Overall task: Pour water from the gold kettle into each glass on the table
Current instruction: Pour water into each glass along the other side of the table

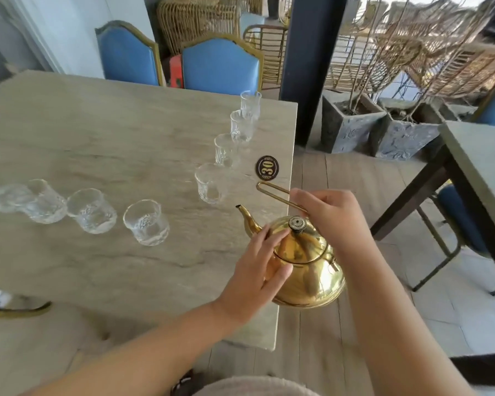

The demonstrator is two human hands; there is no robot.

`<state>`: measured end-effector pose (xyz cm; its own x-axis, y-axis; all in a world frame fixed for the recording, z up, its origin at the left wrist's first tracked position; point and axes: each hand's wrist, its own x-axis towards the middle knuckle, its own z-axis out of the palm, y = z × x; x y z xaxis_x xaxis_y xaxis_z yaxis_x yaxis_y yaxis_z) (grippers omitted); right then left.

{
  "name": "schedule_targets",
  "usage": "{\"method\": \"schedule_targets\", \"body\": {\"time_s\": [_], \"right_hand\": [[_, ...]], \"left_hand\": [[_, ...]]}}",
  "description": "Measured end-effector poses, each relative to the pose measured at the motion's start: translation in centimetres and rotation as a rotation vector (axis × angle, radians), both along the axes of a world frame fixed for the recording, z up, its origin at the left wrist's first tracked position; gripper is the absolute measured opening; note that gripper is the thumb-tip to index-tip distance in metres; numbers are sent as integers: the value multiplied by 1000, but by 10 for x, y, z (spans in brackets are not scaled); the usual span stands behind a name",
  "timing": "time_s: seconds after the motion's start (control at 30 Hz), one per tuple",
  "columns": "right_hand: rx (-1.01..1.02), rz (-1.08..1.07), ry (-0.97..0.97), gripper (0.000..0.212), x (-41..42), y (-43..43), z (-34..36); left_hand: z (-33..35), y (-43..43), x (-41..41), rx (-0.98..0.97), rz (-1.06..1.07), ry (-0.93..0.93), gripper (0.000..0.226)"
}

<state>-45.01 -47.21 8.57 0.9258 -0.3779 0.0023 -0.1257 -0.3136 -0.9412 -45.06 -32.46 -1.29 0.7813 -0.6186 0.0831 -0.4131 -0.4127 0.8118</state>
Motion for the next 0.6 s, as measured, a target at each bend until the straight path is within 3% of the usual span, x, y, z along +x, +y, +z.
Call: {"method": "schedule_targets", "body": {"time_s": [0.23,0.6], "right_hand": [[32,36,55,56,22,-23,-9],[71,111,65,48,83,-50,-2]], "left_hand": [[-8,-16,10,13,27,60,51],[-3,-45,60,30,138,27,49]]}}
